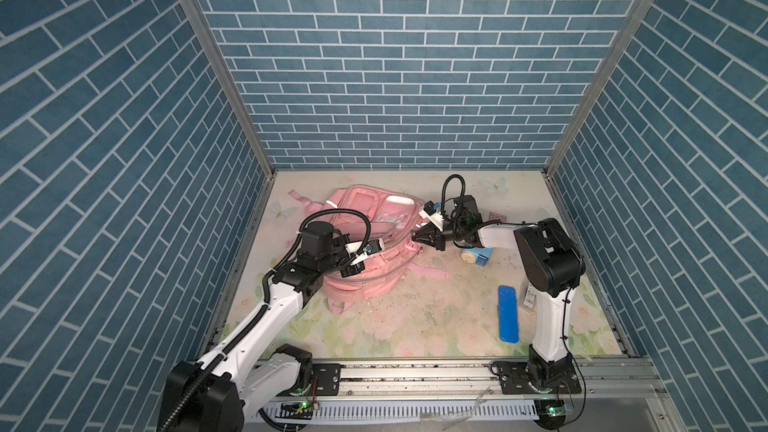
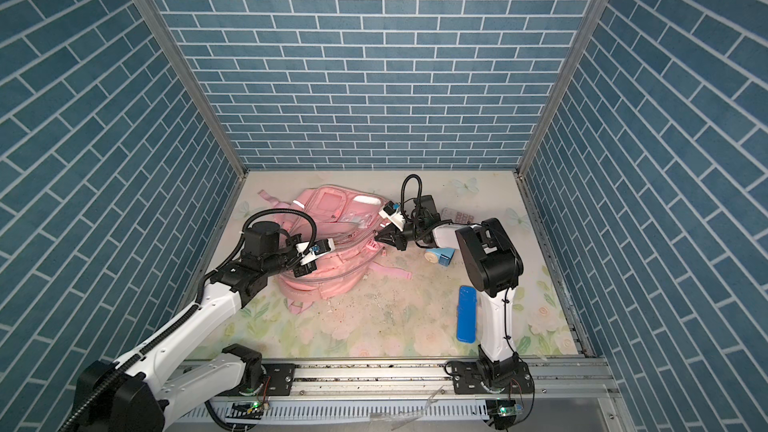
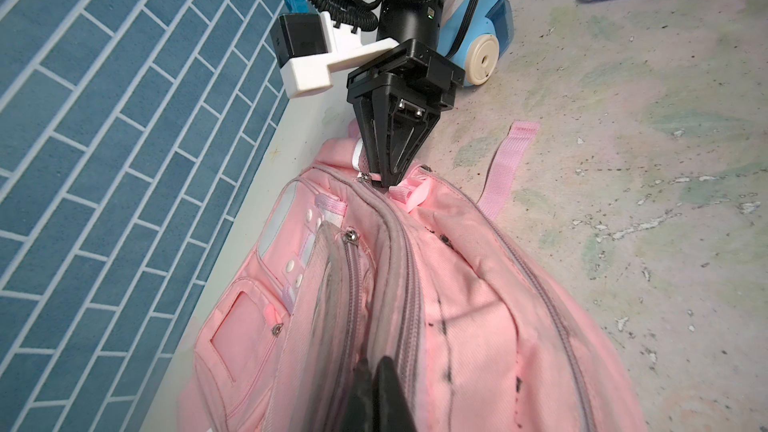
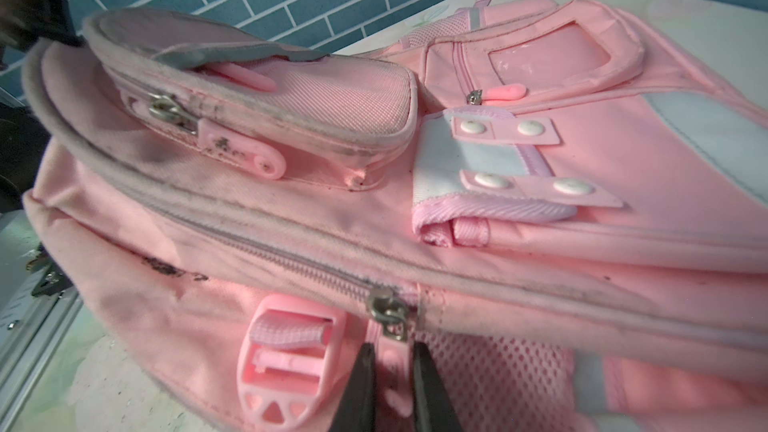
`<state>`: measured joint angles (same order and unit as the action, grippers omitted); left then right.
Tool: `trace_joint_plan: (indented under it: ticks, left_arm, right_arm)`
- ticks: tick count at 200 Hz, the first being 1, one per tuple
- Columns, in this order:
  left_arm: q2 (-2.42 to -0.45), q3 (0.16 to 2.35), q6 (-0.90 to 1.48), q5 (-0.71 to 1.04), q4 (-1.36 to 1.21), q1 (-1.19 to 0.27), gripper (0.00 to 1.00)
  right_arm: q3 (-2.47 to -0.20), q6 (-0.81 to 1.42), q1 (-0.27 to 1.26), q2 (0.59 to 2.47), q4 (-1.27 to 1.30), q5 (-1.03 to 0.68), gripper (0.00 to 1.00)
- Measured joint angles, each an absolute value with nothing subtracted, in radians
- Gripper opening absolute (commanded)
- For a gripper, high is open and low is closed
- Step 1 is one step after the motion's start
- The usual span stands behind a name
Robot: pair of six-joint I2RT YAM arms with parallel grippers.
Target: Pack the student bag
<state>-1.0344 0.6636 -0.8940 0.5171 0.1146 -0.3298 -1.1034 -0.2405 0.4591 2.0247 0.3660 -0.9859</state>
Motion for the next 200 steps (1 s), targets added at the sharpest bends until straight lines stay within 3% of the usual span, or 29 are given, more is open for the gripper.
trace_joint_plan:
  ticks: [74,121,152,200]
  left_arm:
    - [-1.032,0.663,-0.883,0.518,0.106,-0.324,0.00]
    - [-1.032,0.663,-0.878,0.518,0.099,-0.321,0.00]
    - [-1.032,0.663,-0.878,0.518,0.098,-0.317,0.00]
    - [-1.032,0.663,-0.873,0.520,0.094,-0.307,0.00]
  right_arm:
    - [-1.055,-0.153,0.460,2.012,0.525,-0.986,0.16]
    - [-1.056,-0.131,0.467,2.012,0.533,-1.018,0.29]
    - [-1.112,-0.142,0.471,2.028,0.459,-1.039,0.18]
    - [-1.132,-0.146,0.471,2.032,0.407,-1.029,0.10]
